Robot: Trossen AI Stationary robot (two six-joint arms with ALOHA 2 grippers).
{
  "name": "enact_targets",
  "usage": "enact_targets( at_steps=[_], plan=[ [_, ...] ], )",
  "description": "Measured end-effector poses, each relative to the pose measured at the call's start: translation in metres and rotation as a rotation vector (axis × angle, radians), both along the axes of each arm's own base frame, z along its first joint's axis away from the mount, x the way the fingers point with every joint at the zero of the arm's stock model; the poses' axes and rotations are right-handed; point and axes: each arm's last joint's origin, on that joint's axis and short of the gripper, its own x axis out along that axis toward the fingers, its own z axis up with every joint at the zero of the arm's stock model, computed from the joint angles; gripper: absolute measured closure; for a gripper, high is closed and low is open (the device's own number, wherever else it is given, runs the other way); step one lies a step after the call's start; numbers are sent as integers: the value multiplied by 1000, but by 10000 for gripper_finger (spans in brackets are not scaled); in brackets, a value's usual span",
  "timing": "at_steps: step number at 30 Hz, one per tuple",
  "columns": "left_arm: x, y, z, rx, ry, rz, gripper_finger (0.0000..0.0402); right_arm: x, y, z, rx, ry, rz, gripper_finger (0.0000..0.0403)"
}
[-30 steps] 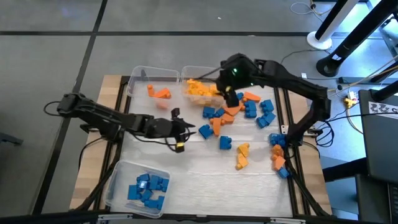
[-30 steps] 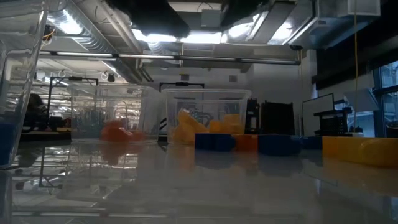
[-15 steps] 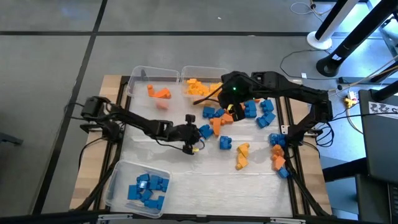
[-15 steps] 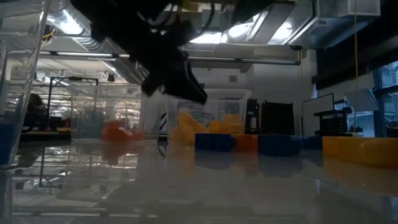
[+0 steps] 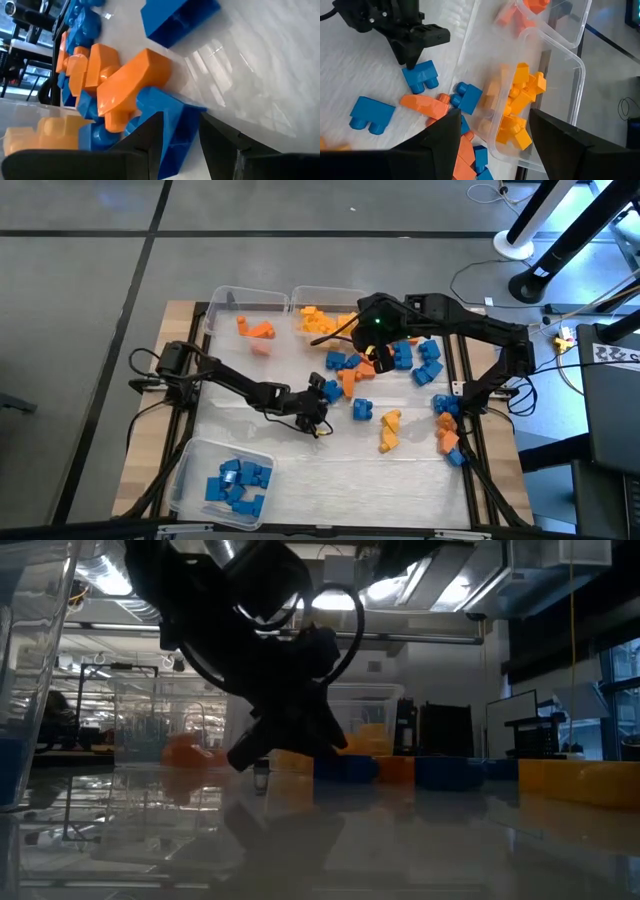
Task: Sort blocks
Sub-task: Put the blue game piece into the bottom transparent bin
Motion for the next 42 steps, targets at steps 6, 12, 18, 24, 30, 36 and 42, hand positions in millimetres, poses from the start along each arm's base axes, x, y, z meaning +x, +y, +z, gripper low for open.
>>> enact_targets(
  at_steps=[6, 12, 18, 24, 30, 36, 42],
  plan=[
    [2, 4, 2, 19, -13, 2, 288, 0, 0, 0, 0, 0, 1, 168],
    [2, 17, 1, 18, -9, 37, 288, 0, 0, 0, 1, 0, 2, 168],
    [6, 23, -12, 55, 24, 29, 288, 0, 0, 0, 1, -1, 2, 168],
    [20, 24, -27, 107, 67, -2, 288, 0, 0, 0, 1, 1, 3, 168],
    [34, 30, -18, 102, 24, 28, 288, 0, 0, 0, -12, 7, 22, 169],
    [40, 41, -13, 100, 1, 61, 321, 0, 0, 0, -11, 8, 23, 169],
    [41, 38, -11, 98, -21, 73, 389, 0, 0, 0, -11, 8, 23, 169]
  ],
)
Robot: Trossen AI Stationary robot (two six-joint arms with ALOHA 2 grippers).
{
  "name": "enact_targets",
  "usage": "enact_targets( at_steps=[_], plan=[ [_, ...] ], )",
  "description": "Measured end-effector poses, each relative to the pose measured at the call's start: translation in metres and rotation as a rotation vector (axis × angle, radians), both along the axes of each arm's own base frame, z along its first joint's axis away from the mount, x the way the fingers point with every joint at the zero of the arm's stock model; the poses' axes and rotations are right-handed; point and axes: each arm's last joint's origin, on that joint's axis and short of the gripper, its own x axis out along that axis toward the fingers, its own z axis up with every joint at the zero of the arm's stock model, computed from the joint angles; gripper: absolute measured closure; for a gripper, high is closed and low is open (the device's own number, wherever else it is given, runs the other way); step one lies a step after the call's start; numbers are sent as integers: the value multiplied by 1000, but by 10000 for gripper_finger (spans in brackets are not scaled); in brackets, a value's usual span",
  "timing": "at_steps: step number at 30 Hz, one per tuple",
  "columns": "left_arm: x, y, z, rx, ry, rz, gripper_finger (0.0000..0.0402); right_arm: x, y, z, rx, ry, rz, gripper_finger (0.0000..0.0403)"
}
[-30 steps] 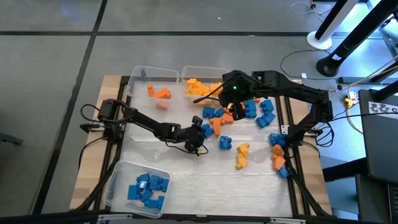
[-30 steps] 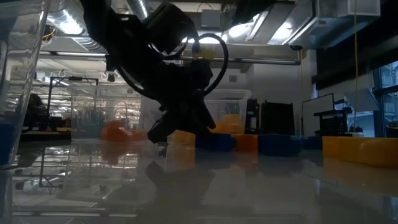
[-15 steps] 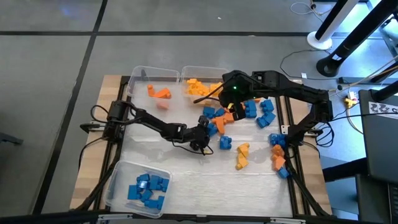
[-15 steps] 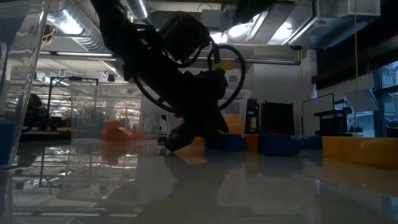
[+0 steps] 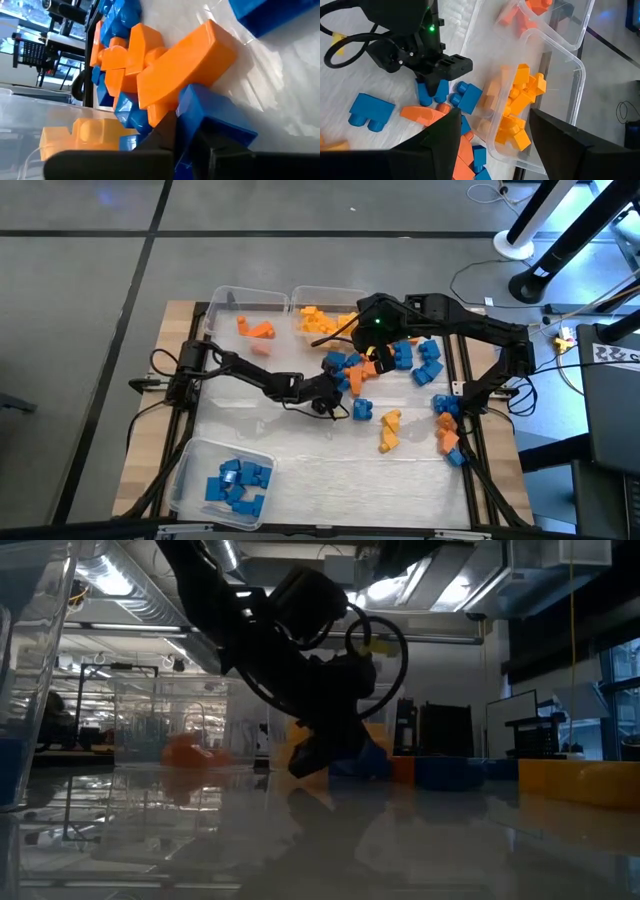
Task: Sort blocks
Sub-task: Put the blue game piece into the bottom transparent bin
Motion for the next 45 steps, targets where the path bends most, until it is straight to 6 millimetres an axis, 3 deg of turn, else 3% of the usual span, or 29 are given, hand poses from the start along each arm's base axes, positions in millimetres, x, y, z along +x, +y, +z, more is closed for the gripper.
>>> enact_targets(
  at_steps=[6, 13, 19, 26, 31, 35, 41, 45],
  plan=[
    [-3, -20, 20, -27, -69, -5, 388, 0, 0, 0, 1, 1, 0, 169],
    [-27, -55, 94, -140, -240, -1, 392, -4, 1, -3, 29, 42, -31, 169],
    [-86, -90, 167, -371, -344, -4, 394, -12, 2, -8, 99, 121, -134, 169],
    [-171, -129, 226, -777, -398, -151, 393, -9, 4, -28, 144, 170, -205, 169],
    [-216, -152, 235, -998, -281, -216, 390, -2, 11, -71, 189, 254, -216, 169],
    [-239, -173, 227, -1035, -139, -282, 383, -5, 18, -111, 258, 281, -229, 169],
    [-257, -193, 213, -1060, -6, -259, 389, -41, 29, -154, 347, 287, -349, 169],
    [-259, -196, 203, -1054, 28, -162, 382, -74, 42, -176, 428, 144, -429, 169]
  ],
)
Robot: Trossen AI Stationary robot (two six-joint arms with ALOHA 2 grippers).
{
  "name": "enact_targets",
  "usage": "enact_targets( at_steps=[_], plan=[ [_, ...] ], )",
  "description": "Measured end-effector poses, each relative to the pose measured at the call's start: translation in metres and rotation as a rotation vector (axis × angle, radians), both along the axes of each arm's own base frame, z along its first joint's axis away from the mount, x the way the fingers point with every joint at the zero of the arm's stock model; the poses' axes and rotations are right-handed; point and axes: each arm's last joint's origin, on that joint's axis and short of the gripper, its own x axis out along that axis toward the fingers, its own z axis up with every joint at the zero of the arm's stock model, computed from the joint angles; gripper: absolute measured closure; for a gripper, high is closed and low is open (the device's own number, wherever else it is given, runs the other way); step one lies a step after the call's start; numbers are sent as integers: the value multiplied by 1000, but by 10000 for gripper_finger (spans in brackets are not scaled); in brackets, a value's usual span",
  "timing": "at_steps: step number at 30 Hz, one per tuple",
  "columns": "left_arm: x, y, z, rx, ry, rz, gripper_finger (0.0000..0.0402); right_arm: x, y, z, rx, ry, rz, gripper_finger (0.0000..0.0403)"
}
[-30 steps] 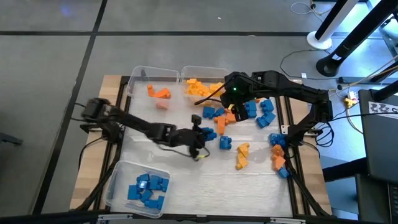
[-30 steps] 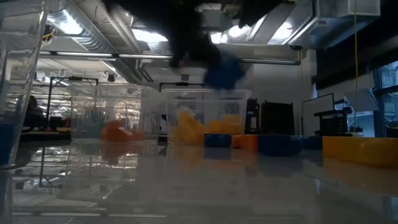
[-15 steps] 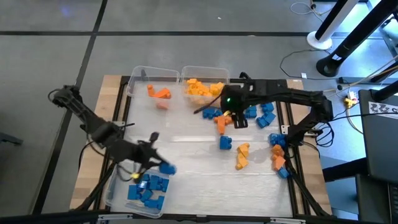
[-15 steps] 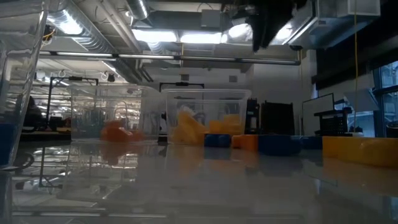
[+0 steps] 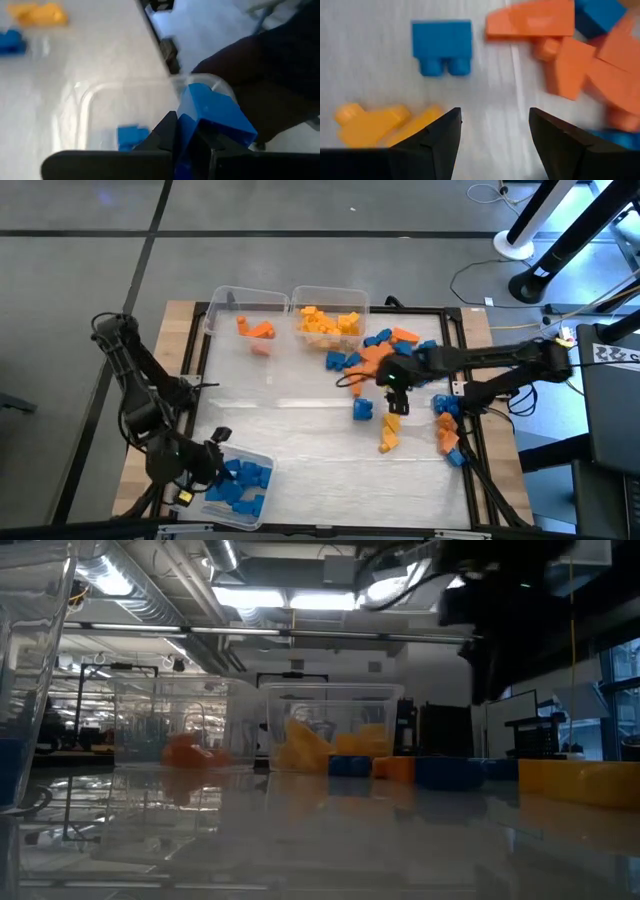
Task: Sort blocks
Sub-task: Put the blue game piece into the bottom transparent bin
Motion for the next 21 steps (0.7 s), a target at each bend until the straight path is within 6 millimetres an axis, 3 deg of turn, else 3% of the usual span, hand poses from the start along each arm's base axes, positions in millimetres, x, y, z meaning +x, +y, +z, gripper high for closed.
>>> enact_targets(
  at_steps=[7, 13, 21],
  plan=[
    [2, -1, -14, -48, 135, 153, 369, -22, 5, -40, 31, -416, -144, 169],
    [2, -3, -18, -152, 228, 250, 362, -24, 5, -69, 72, -432, -203, 169],
    [3, -3, -18, -181, 252, 266, 312, -13, 4, -81, 79, -429, -280, 169]
  ],
)
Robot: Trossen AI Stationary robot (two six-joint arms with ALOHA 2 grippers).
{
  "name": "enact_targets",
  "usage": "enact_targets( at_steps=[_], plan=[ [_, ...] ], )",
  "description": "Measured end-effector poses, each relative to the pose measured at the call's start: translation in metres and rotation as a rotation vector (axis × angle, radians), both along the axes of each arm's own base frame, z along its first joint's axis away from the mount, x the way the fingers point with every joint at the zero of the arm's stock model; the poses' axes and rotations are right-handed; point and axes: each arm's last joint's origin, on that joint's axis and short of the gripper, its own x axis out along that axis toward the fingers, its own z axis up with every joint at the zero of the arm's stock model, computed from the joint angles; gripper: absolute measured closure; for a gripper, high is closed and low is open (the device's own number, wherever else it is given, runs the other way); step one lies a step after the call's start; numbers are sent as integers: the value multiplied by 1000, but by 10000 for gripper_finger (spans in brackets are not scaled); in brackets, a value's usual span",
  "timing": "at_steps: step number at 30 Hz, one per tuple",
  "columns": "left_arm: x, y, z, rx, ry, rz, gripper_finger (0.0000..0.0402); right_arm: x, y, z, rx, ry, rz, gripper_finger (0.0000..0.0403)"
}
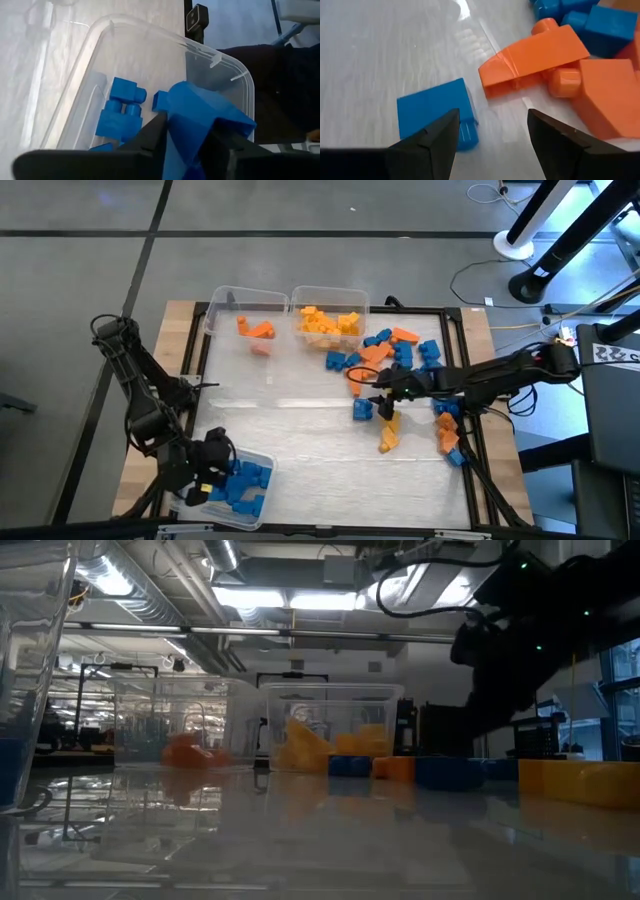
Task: Sort blocks
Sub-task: Put the blue game piece into the bottom transparent bin, then put the orange game piece into the top left transparent bin
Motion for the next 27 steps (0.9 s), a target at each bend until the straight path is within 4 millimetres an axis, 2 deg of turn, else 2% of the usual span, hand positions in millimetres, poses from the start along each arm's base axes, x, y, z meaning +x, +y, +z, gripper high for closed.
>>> enact_targets(
  at_steps=[5, 9, 15, 22, 27],
  plan=[
    [1, 0, 0, -2, 0, 4, 270, 6, 0, -10, 48, 9, -59, 169],
    [1, 0, 0, 7, -5, -7, 252, 9, -1, -16, 66, 12, -130, 169],
    [1, 0, 0, 8, -6, -8, 247, 15, -2, -14, 61, -58, -154, 169],
    [1, 0, 0, 11, -8, -12, 247, 15, -13, -13, 92, -73, -214, 169],
    [0, 0, 0, 27, -16, -30, 247, 15, -19, -17, 177, -60, -229, 169]
  ],
)
